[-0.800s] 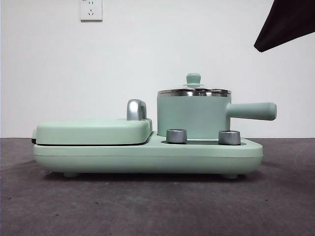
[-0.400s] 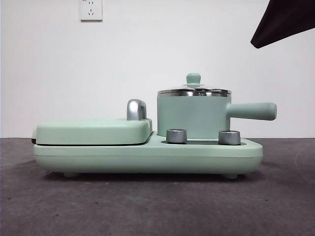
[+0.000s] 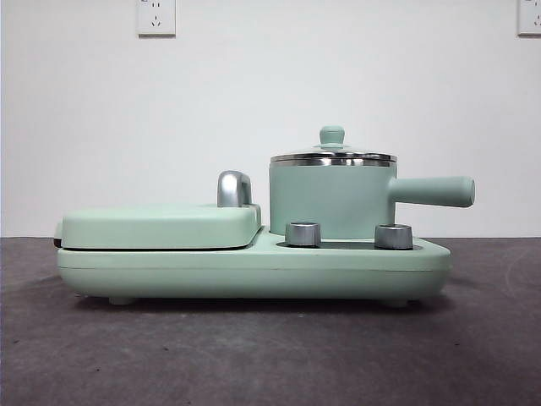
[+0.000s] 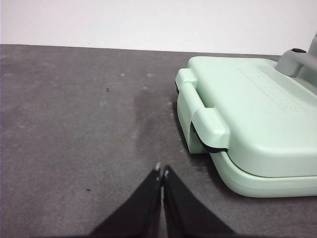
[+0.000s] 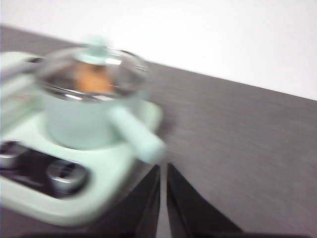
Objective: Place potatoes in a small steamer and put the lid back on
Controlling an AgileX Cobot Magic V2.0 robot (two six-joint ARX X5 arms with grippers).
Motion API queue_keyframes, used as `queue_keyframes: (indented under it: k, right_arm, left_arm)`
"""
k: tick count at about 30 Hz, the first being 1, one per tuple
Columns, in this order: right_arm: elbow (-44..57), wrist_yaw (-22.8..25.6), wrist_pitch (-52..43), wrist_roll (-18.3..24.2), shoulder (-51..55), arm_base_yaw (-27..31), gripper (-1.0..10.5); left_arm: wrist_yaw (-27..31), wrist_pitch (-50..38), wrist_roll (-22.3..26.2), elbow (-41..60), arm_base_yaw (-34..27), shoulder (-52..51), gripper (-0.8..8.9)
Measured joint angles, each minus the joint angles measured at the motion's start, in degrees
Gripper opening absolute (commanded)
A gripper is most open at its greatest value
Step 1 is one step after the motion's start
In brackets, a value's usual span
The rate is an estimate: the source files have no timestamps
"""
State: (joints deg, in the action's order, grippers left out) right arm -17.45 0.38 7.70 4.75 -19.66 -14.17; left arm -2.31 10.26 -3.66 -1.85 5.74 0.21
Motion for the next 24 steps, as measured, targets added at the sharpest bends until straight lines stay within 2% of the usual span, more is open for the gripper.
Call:
queue_keyframes:
  k: [6, 11, 14, 24]
  right_arm:
    - [9.7, 1.3, 0.2, 0.4, 13.3, 6.9, 0.2]
    - [16.1, 1.3, -2.4, 0.0, 19.6, 9.7, 0.2]
    - [16.5, 1.3, 1.2, -0.5, 19.1, 10.6, 0.2]
    - [16.5, 1.2, -2.0, -0.8, 19.4, 11.0, 0.2]
  left_arm:
    - [0.0, 0.0, 0.0, 0.0, 0.0, 0.0, 0.06]
    - [0.0, 0.0, 0.0, 0.0, 0.0, 0.0, 0.06]
    - [0.0, 0.0, 0.0, 0.0, 0.0, 0.0, 0.06]
    - [0.0, 0.0, 0.0, 0.0, 0.0, 0.0, 0.06]
